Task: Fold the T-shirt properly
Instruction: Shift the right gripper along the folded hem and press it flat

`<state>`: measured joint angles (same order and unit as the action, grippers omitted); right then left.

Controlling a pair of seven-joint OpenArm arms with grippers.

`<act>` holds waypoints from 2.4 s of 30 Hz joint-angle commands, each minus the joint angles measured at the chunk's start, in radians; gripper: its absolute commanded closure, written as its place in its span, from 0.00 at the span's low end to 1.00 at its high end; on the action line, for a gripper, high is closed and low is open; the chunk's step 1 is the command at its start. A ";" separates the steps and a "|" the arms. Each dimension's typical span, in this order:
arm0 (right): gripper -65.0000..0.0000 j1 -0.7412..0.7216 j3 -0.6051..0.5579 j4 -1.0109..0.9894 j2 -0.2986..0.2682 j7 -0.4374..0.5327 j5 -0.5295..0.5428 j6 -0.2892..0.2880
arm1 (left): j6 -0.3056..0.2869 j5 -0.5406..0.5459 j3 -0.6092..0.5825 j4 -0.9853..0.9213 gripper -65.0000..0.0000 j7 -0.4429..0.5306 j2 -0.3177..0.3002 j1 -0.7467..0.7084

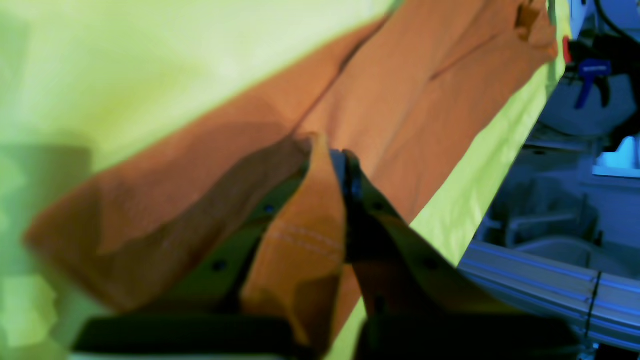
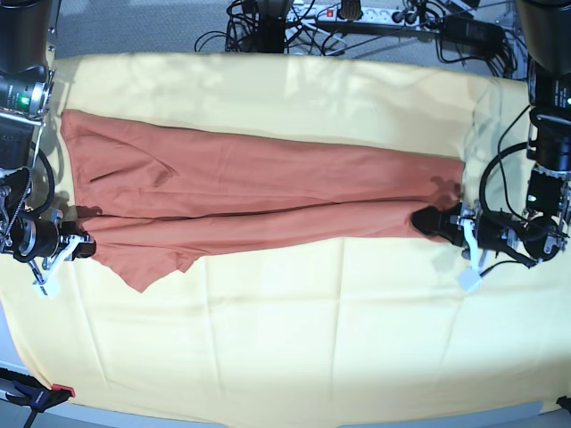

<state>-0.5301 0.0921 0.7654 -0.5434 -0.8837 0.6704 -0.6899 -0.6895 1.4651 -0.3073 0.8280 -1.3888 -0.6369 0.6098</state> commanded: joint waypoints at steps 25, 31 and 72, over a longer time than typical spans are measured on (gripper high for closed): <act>0.37 -0.093 0.004 0.019 0.099 0.095 0.027 -0.008 | -0.009 0.018 0.008 0.012 0.53 0.061 -0.011 0.000; 0.37 -0.041 0.004 0.019 0.149 0.229 -0.180 0.040 | -0.009 0.018 0.008 0.012 0.53 0.060 -0.012 -0.001; 1.00 0.311 0.005 0.659 -0.071 -0.443 0.676 -0.008 | -0.009 0.018 0.008 0.012 0.53 0.064 -0.016 0.000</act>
<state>-0.1947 0.0910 1.4113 -0.5926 -1.3384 1.3174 -0.6933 -0.6930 1.4628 -0.3073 0.8288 -1.3289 -0.6342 0.5819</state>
